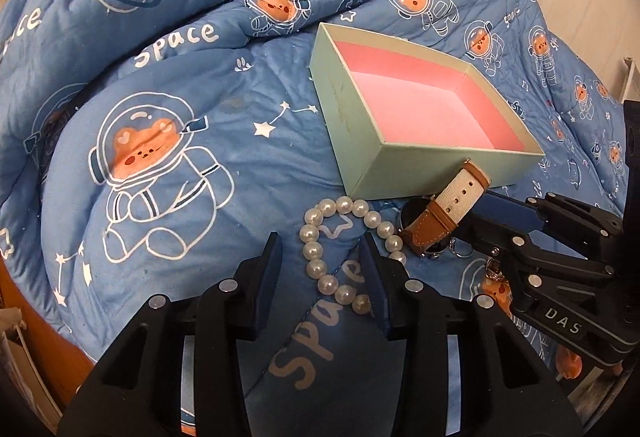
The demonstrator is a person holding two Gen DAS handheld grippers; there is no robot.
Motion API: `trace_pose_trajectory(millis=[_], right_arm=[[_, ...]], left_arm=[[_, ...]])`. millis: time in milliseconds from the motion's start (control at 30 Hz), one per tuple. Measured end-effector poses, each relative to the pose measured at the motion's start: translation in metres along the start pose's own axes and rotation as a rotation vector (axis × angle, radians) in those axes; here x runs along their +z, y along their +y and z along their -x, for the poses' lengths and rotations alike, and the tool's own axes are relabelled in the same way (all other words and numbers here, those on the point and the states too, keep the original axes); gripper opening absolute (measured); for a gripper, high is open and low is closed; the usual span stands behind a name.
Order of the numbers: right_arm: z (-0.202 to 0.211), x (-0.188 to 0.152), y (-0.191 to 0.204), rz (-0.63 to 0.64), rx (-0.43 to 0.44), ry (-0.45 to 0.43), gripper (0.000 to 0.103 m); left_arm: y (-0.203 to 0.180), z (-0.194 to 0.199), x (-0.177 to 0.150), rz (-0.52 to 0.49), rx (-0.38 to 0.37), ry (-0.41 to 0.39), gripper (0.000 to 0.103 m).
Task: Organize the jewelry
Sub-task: 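Grasp the pearl bracelet with the left tool while the right tool grasps the watch, then carry the pearl bracelet and watch into the mint box, opening both tools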
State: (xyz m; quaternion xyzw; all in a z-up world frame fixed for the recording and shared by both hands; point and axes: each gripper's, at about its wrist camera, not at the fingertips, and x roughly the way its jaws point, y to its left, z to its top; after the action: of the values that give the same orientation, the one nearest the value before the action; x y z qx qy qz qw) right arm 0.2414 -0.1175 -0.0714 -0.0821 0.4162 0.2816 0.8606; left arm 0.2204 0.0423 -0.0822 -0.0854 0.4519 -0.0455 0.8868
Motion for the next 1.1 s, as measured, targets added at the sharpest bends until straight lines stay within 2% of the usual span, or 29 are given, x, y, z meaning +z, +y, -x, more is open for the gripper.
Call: trace_pose_trajectory(millis=[100, 200, 333, 533, 900, 1100], right_arm=[[-0.004, 0.003, -0.001, -0.016, 0.011, 0.0, 0.015], [-0.005, 0.005, -0.001, -0.023, -0.001, -0.012, 0.01], [-0.006, 0.007, -0.005, -0.054, -0.002, -0.015, 0.005], [-0.003, 0.006, -0.004, -0.044, -0.012, -0.032, 0.005], [0.023, -0.001, -0.004, -0.052, 0.015, -0.07, 0.004], [0.045, -0.001, -0.006, -0.051, 0.039, -0.085, 0.004]], left_arm=[[-0.002, -0.001, -0.001, -0.002, 0.004, 0.002, 0.041], [-0.003, 0.0, 0.0, 0.001, -0.001, 0.004, 0.04], [-0.007, 0.001, -0.001, -0.027, -0.002, 0.0, 0.025], [-0.007, 0.002, -0.001, -0.021, -0.016, -0.009, 0.011], [-0.012, 0.033, -0.003, -0.019, -0.079, -0.055, 0.01], [-0.021, 0.052, -0.003, -0.057, -0.108, -0.07, 0.01]])
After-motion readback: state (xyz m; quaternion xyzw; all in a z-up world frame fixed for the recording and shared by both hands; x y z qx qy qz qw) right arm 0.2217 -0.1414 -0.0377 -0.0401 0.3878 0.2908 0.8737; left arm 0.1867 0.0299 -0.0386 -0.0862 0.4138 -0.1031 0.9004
